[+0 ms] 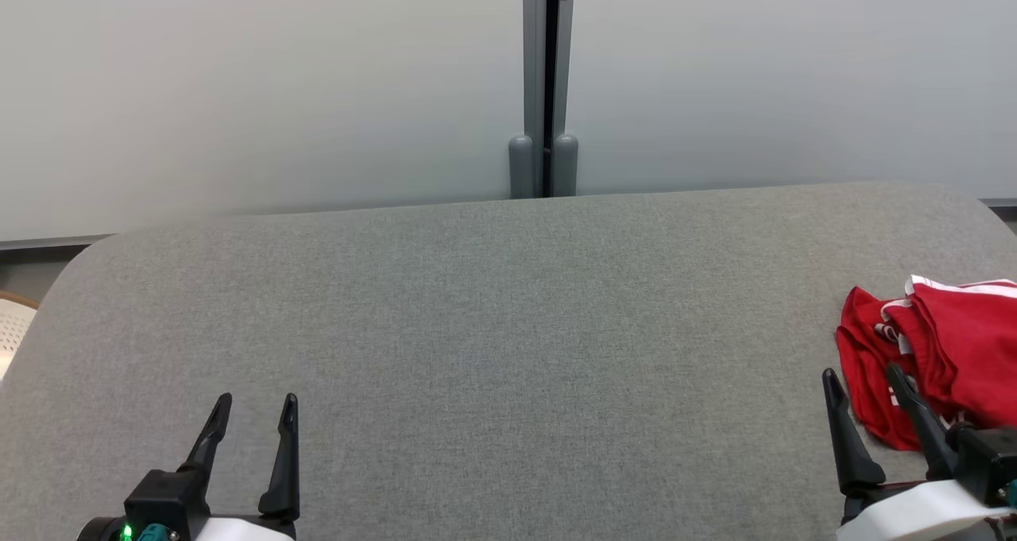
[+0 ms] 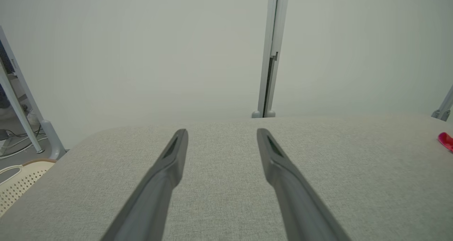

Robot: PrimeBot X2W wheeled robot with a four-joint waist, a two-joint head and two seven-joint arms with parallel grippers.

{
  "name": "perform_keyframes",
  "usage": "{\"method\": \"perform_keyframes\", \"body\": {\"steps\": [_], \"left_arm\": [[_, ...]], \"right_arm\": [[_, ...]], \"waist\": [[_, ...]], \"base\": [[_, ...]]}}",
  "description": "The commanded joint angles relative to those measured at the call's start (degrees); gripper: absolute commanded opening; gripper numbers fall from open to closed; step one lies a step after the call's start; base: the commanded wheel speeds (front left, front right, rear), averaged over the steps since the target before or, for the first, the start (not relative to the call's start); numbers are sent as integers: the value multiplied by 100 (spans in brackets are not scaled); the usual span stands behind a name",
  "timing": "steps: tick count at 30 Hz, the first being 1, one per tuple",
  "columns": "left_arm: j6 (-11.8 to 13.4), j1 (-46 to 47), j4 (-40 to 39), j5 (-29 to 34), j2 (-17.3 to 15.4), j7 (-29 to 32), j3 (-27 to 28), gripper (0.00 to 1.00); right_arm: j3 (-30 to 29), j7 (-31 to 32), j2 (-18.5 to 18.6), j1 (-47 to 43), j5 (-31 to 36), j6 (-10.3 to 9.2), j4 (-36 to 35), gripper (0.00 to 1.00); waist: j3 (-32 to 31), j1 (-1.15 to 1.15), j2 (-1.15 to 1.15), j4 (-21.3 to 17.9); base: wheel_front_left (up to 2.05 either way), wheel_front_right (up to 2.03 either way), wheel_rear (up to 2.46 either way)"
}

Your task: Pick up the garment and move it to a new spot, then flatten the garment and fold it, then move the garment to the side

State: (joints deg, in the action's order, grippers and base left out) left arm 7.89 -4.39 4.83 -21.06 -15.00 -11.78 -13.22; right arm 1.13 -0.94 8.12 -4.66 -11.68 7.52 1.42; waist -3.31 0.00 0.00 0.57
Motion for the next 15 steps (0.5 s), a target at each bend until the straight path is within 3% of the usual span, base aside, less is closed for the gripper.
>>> {"method": "perform_keyframes", "body": {"steps": [1, 15], "left_arm": [[42, -70, -11, -20, -30, 12, 22, 100], [-17, -175, 142, -141, -99, 16, -10, 100]], "right_arm": [[-36, 53, -12, -84, 31, -7, -69, 100], [-87, 219, -35, -245, 76, -7, -197, 100]], "waist": [[-66, 0, 0, 21], [-194, 0, 0, 4]], "base": [[0, 0, 0], [0, 0, 0]]}}
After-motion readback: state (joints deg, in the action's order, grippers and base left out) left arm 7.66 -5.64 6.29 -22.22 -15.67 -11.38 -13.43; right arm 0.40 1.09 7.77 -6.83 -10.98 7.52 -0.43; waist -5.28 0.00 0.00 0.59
